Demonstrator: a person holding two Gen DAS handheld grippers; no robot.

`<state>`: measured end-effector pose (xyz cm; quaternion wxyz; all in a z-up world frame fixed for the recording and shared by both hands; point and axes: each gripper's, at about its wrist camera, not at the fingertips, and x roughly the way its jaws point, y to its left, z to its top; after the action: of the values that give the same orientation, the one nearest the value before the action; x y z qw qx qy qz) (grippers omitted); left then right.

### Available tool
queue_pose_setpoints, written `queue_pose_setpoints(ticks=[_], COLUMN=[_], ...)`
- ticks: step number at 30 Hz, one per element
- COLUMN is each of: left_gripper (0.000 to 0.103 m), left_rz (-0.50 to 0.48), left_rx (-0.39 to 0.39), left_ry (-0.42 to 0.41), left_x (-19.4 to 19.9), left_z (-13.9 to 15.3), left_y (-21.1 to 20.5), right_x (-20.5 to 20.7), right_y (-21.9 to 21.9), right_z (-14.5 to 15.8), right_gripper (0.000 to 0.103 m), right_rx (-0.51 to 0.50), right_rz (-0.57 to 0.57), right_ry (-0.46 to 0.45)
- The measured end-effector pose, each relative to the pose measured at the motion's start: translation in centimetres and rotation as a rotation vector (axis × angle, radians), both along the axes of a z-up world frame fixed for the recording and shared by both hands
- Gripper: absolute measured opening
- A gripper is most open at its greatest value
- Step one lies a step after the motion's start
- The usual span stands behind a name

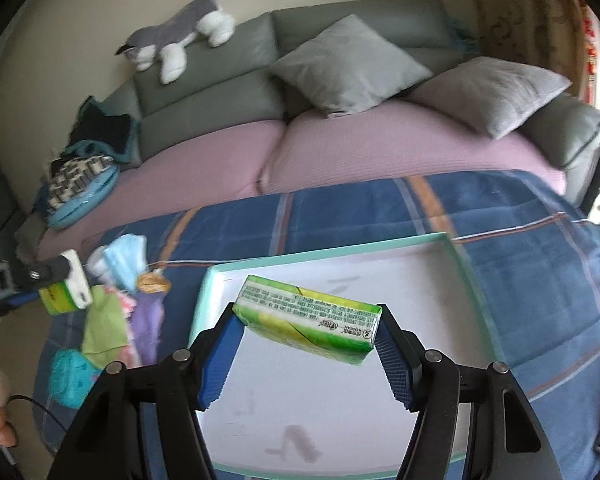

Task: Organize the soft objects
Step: 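Carry the green tissue pack with the right gripper into the white tray, then open the right gripper to drop the tissue pack in the tray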

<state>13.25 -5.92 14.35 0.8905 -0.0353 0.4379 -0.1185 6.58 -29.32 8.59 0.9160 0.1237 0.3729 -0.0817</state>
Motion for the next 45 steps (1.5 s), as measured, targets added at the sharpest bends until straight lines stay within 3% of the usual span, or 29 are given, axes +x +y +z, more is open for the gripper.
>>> queue_pose_setpoints(ticks=[7,15,21,45], left_gripper=[0.066,0.066,0.066,0.071], left_rz=[-0.068,-0.141,-0.133,-0.092], left_rx=[-0.048,-0.001,0.016,0.034], left_ry=[0.05,0.147,0.219,0.188], left_x=[0.5,1.5,1.9,1.8], left_z=[-2.2,-7.5,-10.9,-10.1], left_y=[-4.7,-9.8,-11.0,-10.5], right_x=[-0.8,-0.4,-0.1,-0.1], right_y=[-4.2,-6.8,-6.9,-7.2], right_z=[-1.5,-4.6,-5.9,-5.2], right_gripper=[0.068,0.068,0.068,0.073], right_rx=[0.006,-0.03,-0.038,-0.019], right_rz=[-0.113,-0.19,-0.188,-0.217], right_ry=[0.06,0.17,0.208,0.167])
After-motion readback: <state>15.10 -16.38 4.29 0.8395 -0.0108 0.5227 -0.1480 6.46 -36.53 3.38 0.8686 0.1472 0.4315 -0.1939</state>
